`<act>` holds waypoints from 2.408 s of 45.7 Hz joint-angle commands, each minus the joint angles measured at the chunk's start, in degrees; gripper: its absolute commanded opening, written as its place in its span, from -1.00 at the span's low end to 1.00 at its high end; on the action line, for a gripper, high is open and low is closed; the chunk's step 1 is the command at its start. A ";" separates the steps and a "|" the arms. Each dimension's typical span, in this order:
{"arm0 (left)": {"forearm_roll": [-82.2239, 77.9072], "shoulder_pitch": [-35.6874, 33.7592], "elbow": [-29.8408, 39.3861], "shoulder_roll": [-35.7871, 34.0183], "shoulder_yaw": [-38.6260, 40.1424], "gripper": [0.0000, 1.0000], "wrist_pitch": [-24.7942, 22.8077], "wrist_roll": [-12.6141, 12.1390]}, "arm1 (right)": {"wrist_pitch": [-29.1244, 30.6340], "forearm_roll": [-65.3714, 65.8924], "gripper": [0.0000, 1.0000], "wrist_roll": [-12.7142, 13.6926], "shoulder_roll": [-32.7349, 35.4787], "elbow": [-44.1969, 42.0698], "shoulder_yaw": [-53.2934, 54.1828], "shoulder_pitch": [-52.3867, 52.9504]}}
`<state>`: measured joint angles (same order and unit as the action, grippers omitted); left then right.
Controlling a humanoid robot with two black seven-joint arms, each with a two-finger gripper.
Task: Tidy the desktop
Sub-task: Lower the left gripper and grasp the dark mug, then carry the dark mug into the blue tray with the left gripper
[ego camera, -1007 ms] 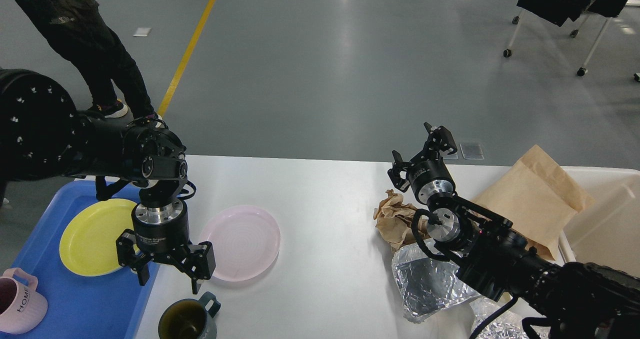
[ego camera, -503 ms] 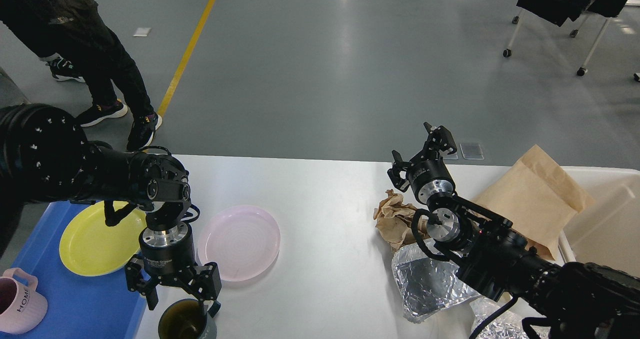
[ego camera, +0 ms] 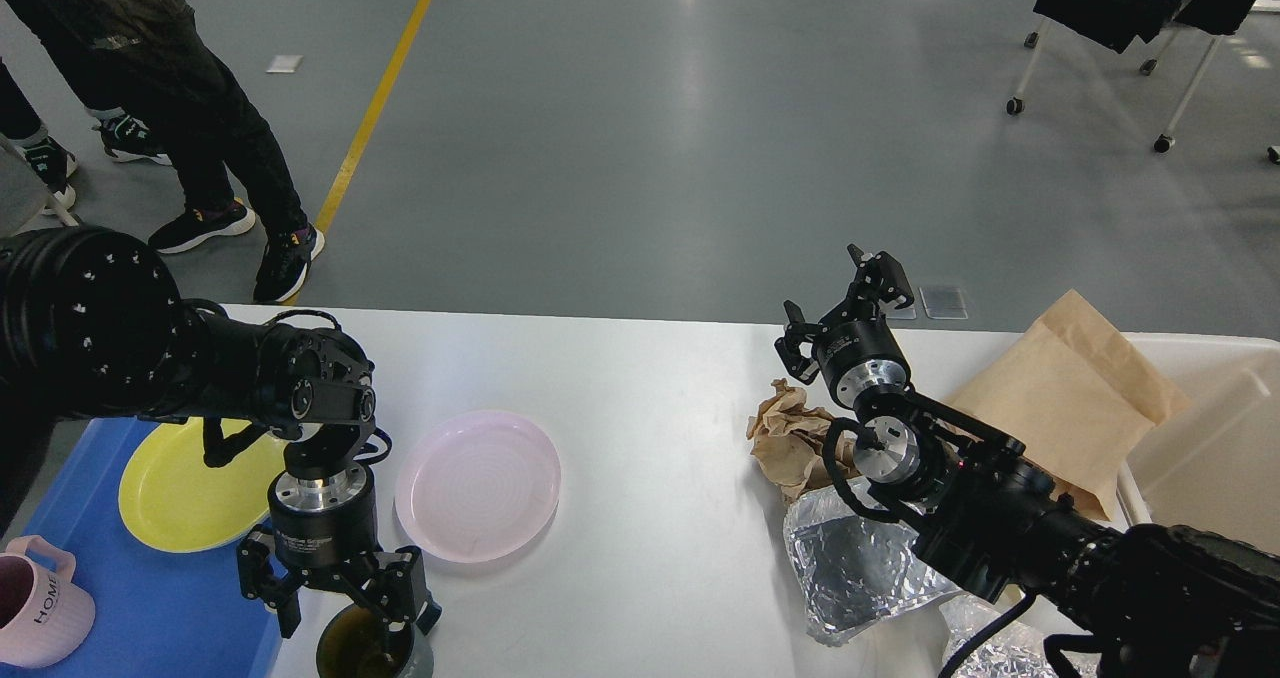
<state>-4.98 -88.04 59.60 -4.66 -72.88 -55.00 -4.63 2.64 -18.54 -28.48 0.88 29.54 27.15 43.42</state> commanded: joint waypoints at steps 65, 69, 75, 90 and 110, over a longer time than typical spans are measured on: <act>-0.03 -3.80 -4.77 0.79 7.40 -1.00 0.00 0.15 | 0.00 0.00 1.00 0.00 0.00 0.00 0.00 0.00; -0.03 -7.74 -1.08 -2.53 7.31 -1.00 0.00 0.15 | 0.00 0.00 1.00 0.00 0.00 -0.09 0.00 0.00; -0.12 -11.88 1.22 -8.16 6.44 -1.00 0.00 -0.72 | 0.00 0.00 1.00 0.00 0.00 0.00 0.00 0.00; -0.29 -8.12 -0.10 -23.90 4.94 -1.00 0.00 -7.93 | 0.00 0.00 1.00 0.00 0.00 0.00 0.00 0.00; 0.59 2.43 -9.76 -29.35 1.60 -1.00 0.00 -6.79 | 0.00 0.00 1.00 0.00 0.00 0.00 0.00 0.00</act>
<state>-4.75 -88.05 52.79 -33.40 -69.99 -55.00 -11.55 2.64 -18.54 -28.48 0.88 29.53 27.16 43.42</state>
